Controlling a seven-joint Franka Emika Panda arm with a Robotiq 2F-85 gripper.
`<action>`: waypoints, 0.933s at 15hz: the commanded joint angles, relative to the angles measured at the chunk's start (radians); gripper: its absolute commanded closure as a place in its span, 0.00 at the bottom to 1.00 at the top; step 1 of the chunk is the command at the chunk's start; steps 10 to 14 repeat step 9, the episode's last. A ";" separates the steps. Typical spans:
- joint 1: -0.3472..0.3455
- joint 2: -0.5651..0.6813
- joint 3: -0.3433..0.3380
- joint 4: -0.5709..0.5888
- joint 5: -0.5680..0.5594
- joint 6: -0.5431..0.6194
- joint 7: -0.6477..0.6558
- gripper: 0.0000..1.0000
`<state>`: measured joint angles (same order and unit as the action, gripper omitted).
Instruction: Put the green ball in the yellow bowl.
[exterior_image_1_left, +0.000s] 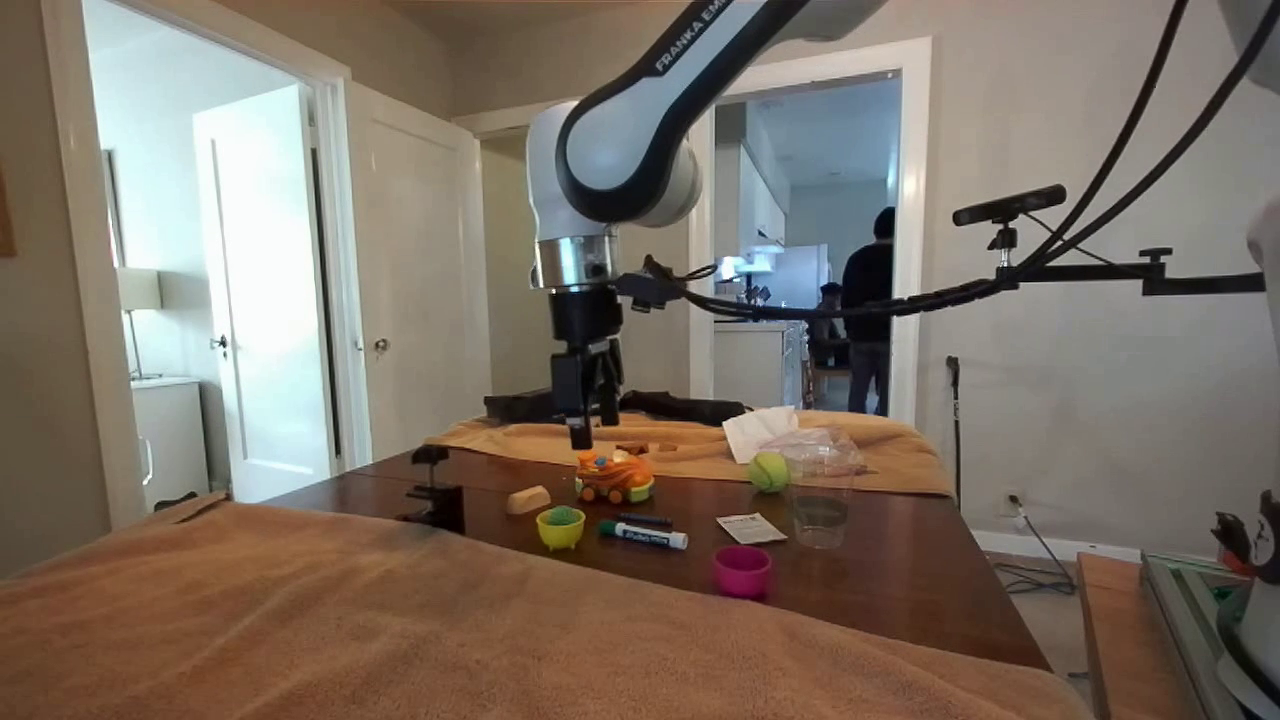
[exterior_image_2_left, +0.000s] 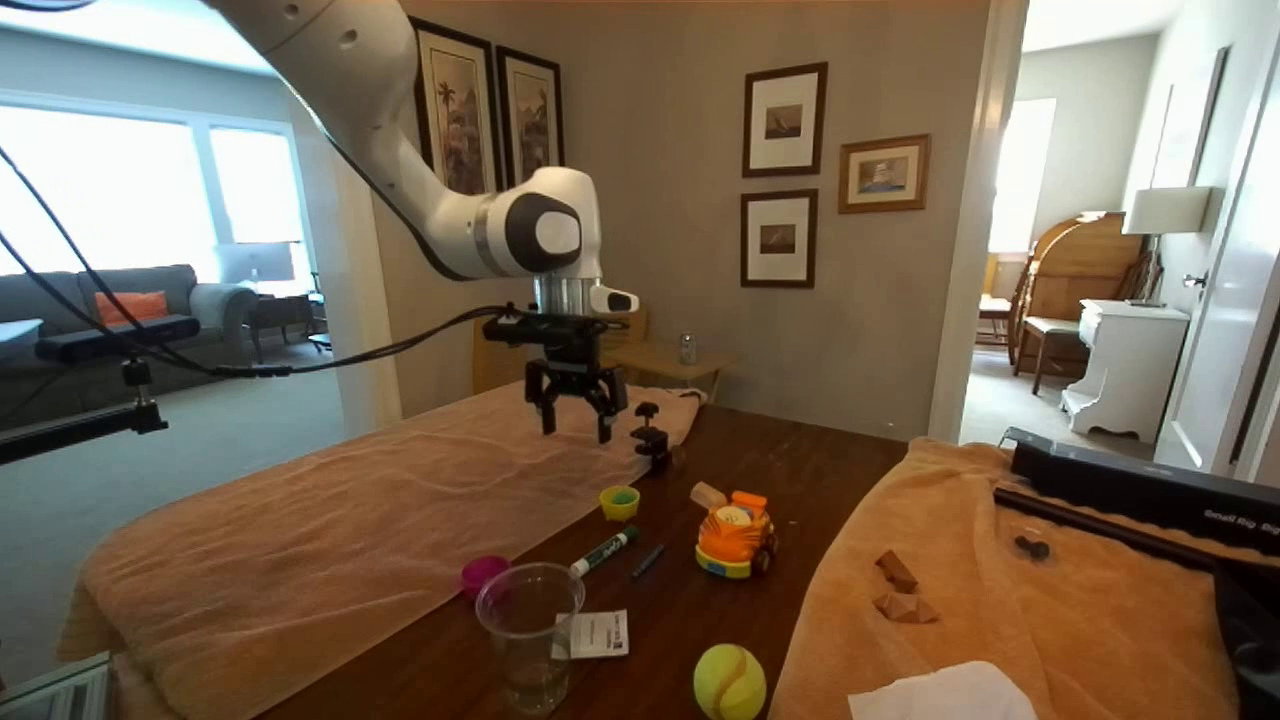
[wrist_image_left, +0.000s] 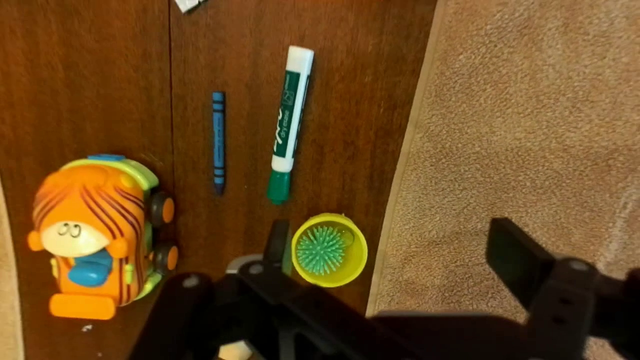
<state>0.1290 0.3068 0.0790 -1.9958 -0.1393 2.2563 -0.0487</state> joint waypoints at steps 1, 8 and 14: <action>0.025 -0.182 -0.011 -0.159 -0.024 -0.001 0.180 0.00; 0.009 -0.160 0.004 -0.139 -0.003 -0.002 0.147 0.00; 0.009 -0.160 0.003 -0.141 -0.003 -0.002 0.148 0.00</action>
